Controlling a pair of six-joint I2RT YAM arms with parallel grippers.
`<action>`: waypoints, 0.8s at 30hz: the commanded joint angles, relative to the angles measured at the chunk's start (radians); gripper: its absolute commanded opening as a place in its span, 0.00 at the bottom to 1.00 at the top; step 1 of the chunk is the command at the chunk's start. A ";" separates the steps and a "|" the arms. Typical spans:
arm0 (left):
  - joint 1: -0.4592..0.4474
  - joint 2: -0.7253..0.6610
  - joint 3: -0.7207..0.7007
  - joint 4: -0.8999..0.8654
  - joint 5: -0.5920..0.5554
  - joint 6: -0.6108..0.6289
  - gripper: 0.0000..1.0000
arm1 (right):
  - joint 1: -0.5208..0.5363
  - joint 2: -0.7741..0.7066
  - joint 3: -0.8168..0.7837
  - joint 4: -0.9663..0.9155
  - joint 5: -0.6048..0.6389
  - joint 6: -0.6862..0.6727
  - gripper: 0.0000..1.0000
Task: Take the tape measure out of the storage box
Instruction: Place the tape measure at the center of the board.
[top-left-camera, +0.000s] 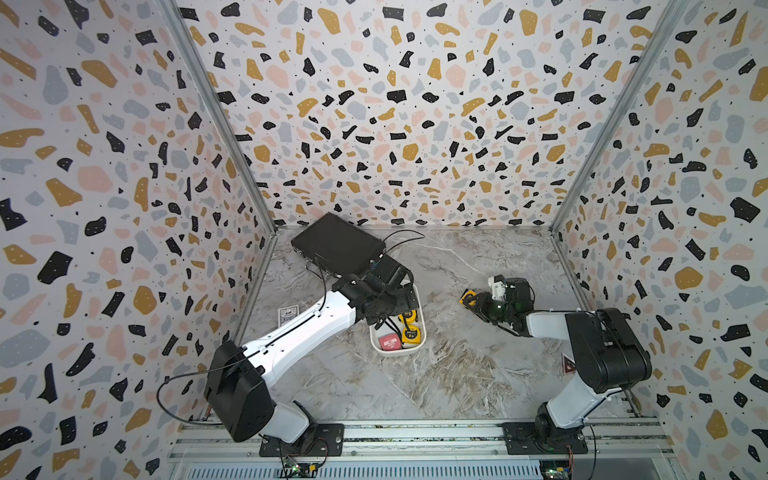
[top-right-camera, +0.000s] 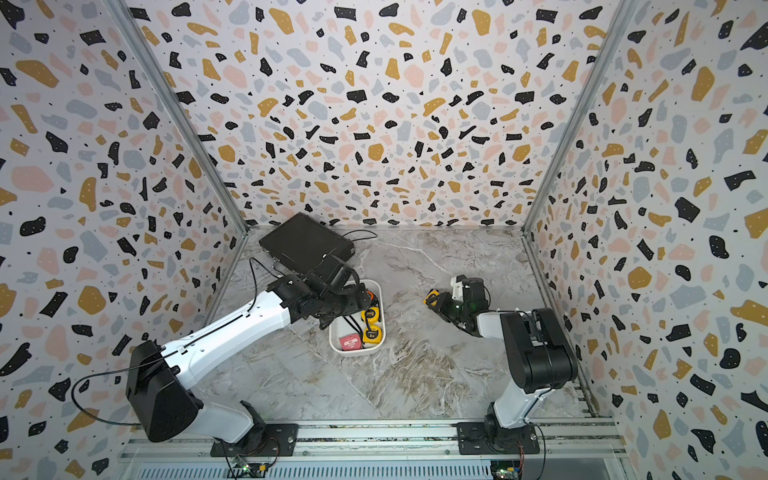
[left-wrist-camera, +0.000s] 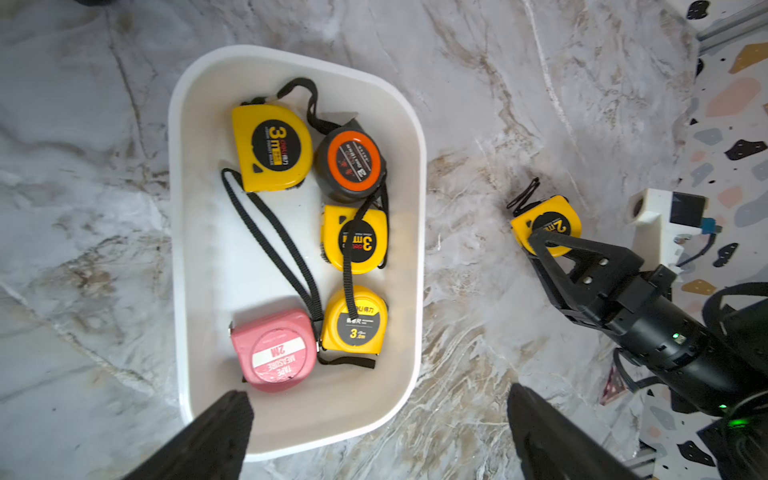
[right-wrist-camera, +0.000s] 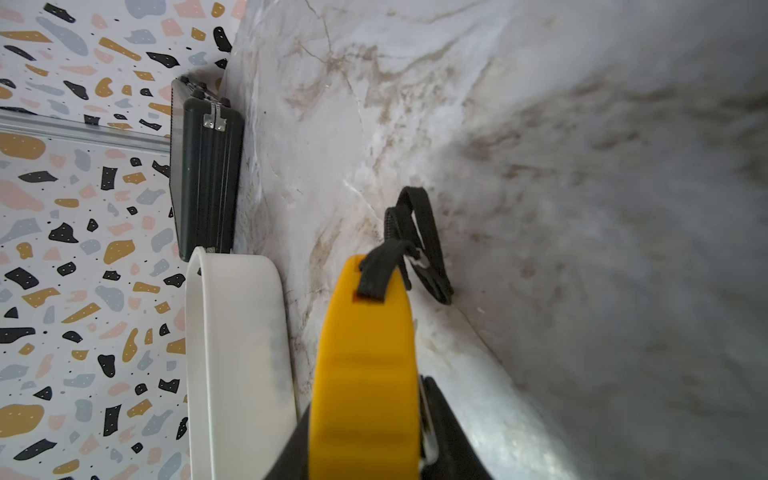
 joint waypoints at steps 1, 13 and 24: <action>0.008 -0.025 -0.019 -0.006 -0.014 0.034 1.00 | -0.010 -0.007 0.037 -0.037 -0.034 0.024 0.09; 0.027 0.054 0.017 -0.058 -0.013 0.095 1.00 | -0.024 -0.046 0.043 -0.254 -0.019 -0.018 0.49; 0.076 0.199 0.120 -0.104 -0.054 0.197 1.00 | -0.023 -0.167 0.045 -0.443 -0.009 -0.088 0.85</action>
